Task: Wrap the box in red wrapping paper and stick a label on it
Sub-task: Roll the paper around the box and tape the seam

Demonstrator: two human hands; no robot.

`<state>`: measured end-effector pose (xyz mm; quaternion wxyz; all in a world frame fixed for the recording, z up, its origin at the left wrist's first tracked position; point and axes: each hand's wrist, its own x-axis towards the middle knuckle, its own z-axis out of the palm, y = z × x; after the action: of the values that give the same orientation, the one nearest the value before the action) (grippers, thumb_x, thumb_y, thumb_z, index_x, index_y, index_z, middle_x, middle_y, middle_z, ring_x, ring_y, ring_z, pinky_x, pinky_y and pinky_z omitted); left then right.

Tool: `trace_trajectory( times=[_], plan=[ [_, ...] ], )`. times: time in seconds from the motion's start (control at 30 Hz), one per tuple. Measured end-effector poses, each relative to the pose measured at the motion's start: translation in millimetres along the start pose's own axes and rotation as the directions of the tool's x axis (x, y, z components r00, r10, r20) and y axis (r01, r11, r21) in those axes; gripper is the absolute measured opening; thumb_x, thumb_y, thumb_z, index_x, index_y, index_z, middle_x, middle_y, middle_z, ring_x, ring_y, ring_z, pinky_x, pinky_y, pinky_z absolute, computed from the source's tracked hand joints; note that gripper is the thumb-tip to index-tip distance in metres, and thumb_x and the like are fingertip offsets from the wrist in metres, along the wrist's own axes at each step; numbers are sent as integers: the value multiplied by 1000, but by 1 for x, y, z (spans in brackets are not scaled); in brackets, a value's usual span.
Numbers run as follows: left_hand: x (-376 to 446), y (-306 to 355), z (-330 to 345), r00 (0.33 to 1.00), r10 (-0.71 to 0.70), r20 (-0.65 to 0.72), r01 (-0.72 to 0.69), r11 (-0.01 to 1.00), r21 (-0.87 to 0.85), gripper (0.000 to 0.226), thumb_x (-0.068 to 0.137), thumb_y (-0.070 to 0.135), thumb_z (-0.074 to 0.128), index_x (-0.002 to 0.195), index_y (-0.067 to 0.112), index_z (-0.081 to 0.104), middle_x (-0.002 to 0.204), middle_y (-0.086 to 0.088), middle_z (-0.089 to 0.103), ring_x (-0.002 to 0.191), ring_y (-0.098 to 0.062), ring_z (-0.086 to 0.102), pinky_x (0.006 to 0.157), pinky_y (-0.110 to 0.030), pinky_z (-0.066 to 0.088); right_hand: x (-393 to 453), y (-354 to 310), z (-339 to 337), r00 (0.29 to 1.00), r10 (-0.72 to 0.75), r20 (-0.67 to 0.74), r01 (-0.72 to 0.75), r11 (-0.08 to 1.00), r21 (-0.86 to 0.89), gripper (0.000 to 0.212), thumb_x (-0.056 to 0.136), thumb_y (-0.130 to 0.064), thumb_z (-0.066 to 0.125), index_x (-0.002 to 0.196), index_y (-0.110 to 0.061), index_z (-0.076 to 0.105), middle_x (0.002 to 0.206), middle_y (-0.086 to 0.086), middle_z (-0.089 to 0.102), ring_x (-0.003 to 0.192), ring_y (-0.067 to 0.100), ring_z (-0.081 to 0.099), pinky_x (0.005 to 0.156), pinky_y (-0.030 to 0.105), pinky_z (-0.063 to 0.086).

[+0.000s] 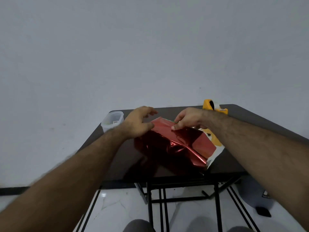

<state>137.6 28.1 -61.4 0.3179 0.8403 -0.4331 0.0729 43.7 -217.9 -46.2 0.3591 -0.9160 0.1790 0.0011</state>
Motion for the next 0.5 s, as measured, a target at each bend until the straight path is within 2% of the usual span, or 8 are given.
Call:
trace_trajectory(
  times=[0.03,0.1,0.2,0.27,0.33,0.43,0.5],
  plan=[
    [-1,3,-5,995,52,90,-56,998,39,53,84,31,77,136,29,67,131,9,67,116,-7,58,101,-28,47,1,0,-2,998,-14,56,14,1000,1,39,72,-34,97,107,-27,80,113,-2,76,111,19,68,93,45,58],
    [-1,8,-12,971,93,222,-109,992,62,65,76,49,77,138,32,68,138,12,65,126,-5,56,106,-27,43,3,1,-5,981,-51,190,45,998,35,43,72,-27,97,111,-30,80,117,-1,78,116,21,70,105,51,55],
    [4,9,-16,931,19,364,-42,998,55,93,64,74,83,147,42,56,148,18,58,136,-7,52,115,-34,41,0,1,-10,929,-113,352,95,993,68,46,81,-15,90,123,-26,77,121,3,78,118,24,72,110,46,53],
    [6,10,-15,862,-74,502,-2,989,150,111,54,85,84,151,47,47,149,19,56,137,-11,53,118,-40,41,-3,0,-9,925,-135,354,134,991,27,42,84,-14,87,123,-25,77,120,2,78,118,23,72,109,43,54],
    [5,14,-14,815,-122,566,-11,974,226,114,51,87,84,151,48,45,142,18,59,131,-13,57,117,-44,43,-7,-2,-9,938,-162,307,177,984,-23,37,85,-18,87,120,-24,79,116,-1,79,115,18,73,105,35,54],
    [1,25,-15,831,-147,536,-15,958,285,115,50,90,80,151,45,47,137,18,60,127,-14,57,120,-49,34,-16,-4,-10,950,-159,270,186,980,-76,32,88,-21,85,119,-24,79,115,-4,79,113,13,72,88,24,52],
    [-1,35,-13,845,-151,513,-52,932,359,111,51,95,75,146,44,50,130,19,62,123,-14,58,120,-51,27,-19,-4,-11,956,-147,253,176,980,-97,34,89,-22,84,122,-27,78,115,-6,79,113,12,72,94,28,55]
  ],
)
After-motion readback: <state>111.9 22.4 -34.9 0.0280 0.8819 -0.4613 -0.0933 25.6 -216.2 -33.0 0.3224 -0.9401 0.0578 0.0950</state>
